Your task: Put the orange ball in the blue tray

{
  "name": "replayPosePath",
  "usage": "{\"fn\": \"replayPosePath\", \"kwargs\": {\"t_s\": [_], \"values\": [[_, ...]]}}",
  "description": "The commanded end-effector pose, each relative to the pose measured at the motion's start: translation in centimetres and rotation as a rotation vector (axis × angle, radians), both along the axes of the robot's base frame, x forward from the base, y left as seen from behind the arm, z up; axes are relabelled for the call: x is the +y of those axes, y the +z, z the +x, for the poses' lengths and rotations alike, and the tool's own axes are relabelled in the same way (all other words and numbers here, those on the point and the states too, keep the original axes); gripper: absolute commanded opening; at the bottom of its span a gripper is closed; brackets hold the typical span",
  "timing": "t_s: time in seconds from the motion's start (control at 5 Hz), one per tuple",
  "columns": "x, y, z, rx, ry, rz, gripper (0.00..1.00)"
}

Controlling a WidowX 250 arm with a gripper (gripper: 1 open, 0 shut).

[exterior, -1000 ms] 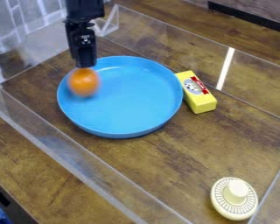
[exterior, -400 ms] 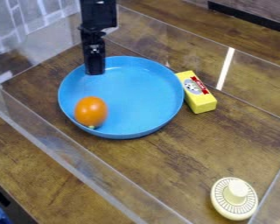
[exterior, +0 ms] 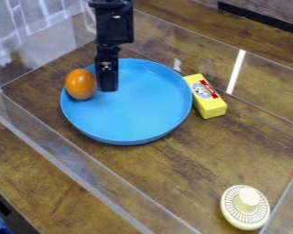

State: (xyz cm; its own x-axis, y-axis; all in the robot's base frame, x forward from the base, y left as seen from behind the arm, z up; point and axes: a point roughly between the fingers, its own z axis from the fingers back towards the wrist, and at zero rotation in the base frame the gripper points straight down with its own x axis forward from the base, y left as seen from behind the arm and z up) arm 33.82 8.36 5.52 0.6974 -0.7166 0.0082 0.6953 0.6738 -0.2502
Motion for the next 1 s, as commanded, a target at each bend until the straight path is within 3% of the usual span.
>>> {"fn": "replayPosePath", "kwargs": {"t_s": [0.0, 0.8], "values": [[1.1, 1.7, 0.6, -0.051, -0.004, 0.023, 1.0], [2.2, 0.3, 2.4, -0.041, -0.075, 0.039, 1.0]]}}
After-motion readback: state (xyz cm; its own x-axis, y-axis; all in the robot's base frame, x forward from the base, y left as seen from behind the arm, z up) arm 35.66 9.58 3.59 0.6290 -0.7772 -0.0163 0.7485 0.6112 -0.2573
